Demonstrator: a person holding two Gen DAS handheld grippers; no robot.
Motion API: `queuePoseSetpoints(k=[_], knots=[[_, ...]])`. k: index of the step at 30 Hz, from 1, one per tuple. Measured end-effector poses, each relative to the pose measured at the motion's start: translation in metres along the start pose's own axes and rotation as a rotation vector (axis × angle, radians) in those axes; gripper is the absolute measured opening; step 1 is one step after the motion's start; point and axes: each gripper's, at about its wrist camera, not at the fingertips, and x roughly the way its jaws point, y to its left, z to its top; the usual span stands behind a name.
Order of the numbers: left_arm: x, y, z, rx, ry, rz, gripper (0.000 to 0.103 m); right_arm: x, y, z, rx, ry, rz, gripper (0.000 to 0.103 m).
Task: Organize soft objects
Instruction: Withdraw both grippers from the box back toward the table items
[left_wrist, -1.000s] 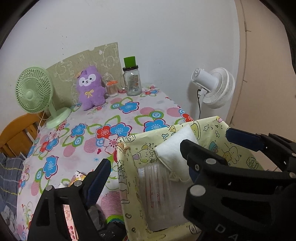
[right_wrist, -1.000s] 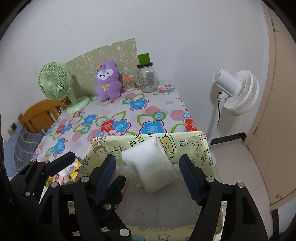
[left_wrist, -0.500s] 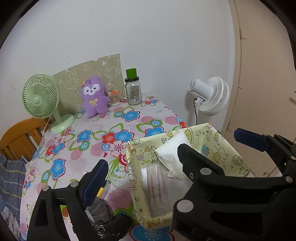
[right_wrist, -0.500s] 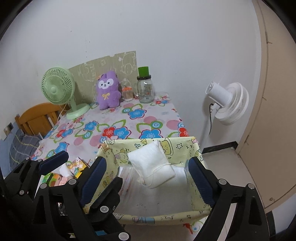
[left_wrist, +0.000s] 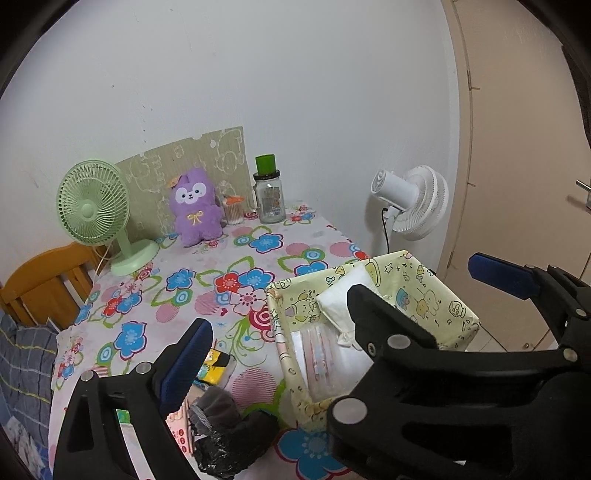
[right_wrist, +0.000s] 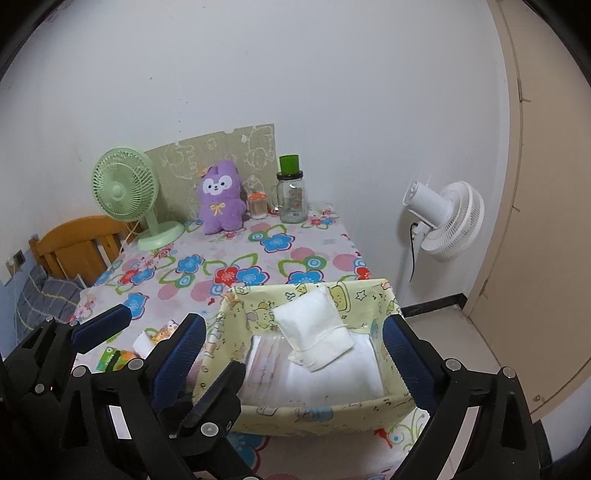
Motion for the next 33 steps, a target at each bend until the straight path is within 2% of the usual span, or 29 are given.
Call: queuePoseSetpoints(k=[19, 33], knots=[[-0.024, 0.055, -0.033, -0.055, -0.010, 0.018, 0.097, -0.013, 0.065, -0.025, -0.029, -0.020, 0.023, 0.099], [-0.026, 0.106, -0.066, -0.111, 0.009, 0.092, 0.097, 0.000, 0.118, -0.047, -0.063, -0.013, 0.075, 0.099]])
